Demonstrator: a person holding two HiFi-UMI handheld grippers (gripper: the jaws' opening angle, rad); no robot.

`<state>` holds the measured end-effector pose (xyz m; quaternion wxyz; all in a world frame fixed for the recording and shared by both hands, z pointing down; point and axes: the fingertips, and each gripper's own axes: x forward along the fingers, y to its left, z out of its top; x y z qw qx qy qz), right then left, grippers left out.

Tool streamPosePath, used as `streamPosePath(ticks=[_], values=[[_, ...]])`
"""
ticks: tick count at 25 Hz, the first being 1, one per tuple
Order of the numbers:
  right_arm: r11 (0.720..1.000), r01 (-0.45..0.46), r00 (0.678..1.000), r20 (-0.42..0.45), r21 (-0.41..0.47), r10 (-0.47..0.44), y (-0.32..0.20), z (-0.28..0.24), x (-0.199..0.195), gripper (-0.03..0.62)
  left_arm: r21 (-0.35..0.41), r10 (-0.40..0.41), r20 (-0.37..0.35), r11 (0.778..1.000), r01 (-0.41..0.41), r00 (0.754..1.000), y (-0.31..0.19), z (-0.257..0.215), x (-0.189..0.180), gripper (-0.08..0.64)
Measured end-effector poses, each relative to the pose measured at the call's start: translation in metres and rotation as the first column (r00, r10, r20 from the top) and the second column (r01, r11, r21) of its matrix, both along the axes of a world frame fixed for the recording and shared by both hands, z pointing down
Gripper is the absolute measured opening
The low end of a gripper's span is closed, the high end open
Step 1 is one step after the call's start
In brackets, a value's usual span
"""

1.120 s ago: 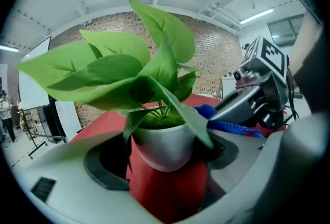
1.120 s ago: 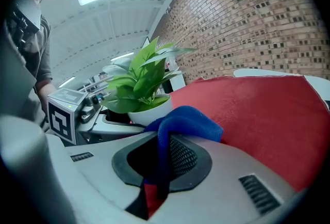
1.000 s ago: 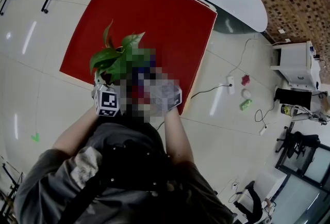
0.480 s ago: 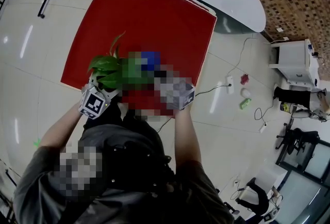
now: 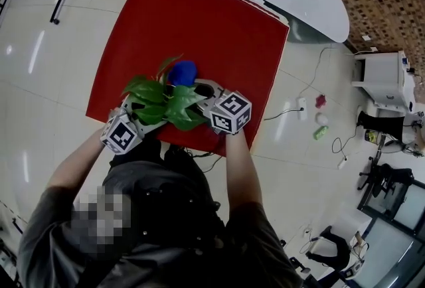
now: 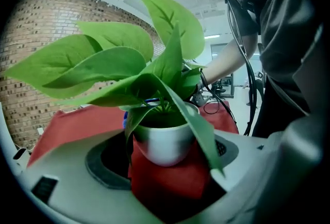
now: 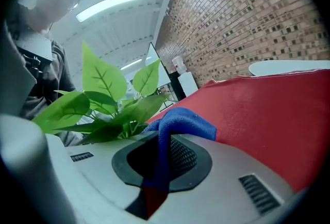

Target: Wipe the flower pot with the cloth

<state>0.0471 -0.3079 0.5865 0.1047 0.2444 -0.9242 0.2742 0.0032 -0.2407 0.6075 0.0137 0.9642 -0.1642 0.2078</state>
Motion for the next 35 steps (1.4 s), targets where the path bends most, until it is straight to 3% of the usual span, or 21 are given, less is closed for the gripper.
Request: streamPosePath(ticks=[11,16,20,25,28,32,35], values=[[1.0,-0.009,0.995,-0.095,-0.021,0.007,-0.022,0.031,-0.023,0.057,-0.007,0.054,-0.003,0.999,-0.054,0.999,-0.005,0.004,-0.009,0.426],[0.997,-0.03,0.982,-0.183,0.066,0.041,-0.018,0.034,-0.021,0.057,-0.011,0.058,-0.01,0.998,-0.058,0.998,-0.003,0.007,-0.01,0.426],[0.986,-0.029,0.949,-0.307,0.162,0.078,-0.011,0.041,-0.018,0.057,-0.013,0.044,-0.02,0.999,-0.045,0.999,0.001,0.007,-0.009,0.426],[0.972,-0.157,0.939,-0.278,0.176,0.202,-0.009,0.036,0.001,0.057,-0.023,0.032,-0.019,0.999,-0.032,0.999,0.005,0.008,-0.002,0.428],[0.933,-0.325,0.914,-0.204,0.153,0.352,-0.008,0.026,0.026,0.057,-0.016,0.014,-0.012,1.0,-0.014,1.0,0.007,0.006,-0.001,0.431],[0.823,-0.553,0.815,-0.12,0.131,0.567,0.02,0.008,0.071,0.057,0.012,0.011,0.007,1.0,-0.011,1.0,0.021,-0.004,-0.008,0.434],[0.75,-0.648,0.745,-0.094,0.135,0.66,0.045,-0.006,0.099,0.057,0.004,-0.011,0.009,1.0,0.011,1.0,0.028,-0.007,-0.023,0.434]])
